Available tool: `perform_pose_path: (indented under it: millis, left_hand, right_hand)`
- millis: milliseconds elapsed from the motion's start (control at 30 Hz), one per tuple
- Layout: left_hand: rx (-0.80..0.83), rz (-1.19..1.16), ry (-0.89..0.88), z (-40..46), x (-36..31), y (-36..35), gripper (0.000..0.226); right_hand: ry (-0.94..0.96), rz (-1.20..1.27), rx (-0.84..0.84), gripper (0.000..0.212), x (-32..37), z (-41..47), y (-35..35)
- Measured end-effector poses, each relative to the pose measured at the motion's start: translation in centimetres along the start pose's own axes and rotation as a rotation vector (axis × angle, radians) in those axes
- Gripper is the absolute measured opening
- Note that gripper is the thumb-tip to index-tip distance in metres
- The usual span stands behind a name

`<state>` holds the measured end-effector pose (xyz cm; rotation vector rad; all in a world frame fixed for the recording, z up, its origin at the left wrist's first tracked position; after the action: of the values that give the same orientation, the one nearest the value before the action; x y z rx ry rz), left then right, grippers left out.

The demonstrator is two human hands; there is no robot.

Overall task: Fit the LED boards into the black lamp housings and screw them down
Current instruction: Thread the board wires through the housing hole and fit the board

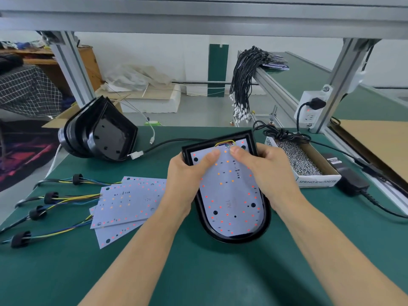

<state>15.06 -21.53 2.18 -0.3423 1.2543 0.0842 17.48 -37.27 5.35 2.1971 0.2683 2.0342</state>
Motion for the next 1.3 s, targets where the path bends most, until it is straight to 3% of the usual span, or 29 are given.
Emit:
perform_pose_path:
  millis: [133,167,433,500,600,733,867,967,1067,1133,1300]
  left_hand:
    - [-0.07,-0.13,0.058,0.4,0.0,0.4,0.008]
    - [-0.077,-0.138,0.064,0.5,0.1,0.5,0.009]
    - [-0.089,-0.086,0.062,-0.6,0.4,0.1,0.009]
    - [-0.115,-0.079,0.068,-0.5,0.3,0.3,0.007]
    - [-0.151,0.037,0.012,-0.3,0.0,1.0,0.013]
    - [-0.183,0.205,-0.112,-0.2,-0.8,1.3,0.026]
    - [-0.169,0.254,-0.158,-0.1,-1.7,0.8,0.03]
    - [-0.114,0.225,-0.12,-0.7,-1.7,0.3,0.019]
    - [-0.031,0.135,-0.108,-1.6,-1.7,-0.2,0.024]
    - [-0.038,0.072,-0.097,-1.8,-1.8,-0.3,0.016]
    - [-0.069,0.119,-0.081,-1.8,-1.8,-0.4,0.026]
  right_hand:
    - [-0.071,0.038,0.113,0.02,-1.7,0.4,-0.5]
    - [-0.093,0.067,0.126,0.018,-2.2,0.3,-0.6]
    - [-0.018,0.253,0.069,0.062,-2.1,-0.4,-0.6]
    - [0.0,0.247,0.062,0.057,-2.3,-0.5,-0.4]
    - [0.007,0.192,0.094,0.029,-2.7,-0.5,-0.5]
    - [-0.003,0.173,0.078,0.039,-2.9,-0.7,-0.7]
    - [-0.066,0.227,0.043,0.008,-3.7,-0.8,-1.1]
    - [-0.049,0.305,0.015,0.014,-3.1,-0.8,-0.8]
    - [-0.064,0.38,0.035,0.01,-2.8,-0.6,-0.4]
    - [-0.063,0.358,0.041,0.021,-2.8,-0.7,-0.4]
    - [-0.05,0.347,0.041,0.009,-3.3,-1.2,-0.4]
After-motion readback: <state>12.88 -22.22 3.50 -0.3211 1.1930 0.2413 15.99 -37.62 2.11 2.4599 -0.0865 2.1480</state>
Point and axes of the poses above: each hand's wrist, its own z-axis towards the middle knuckle, its own y-axis out of the back of the hand, x = y × z, the point moved 6 cm from there along z, towards the middle knuckle, and after that the axes turned 13 degrees about -y, right-handed, at the moved point
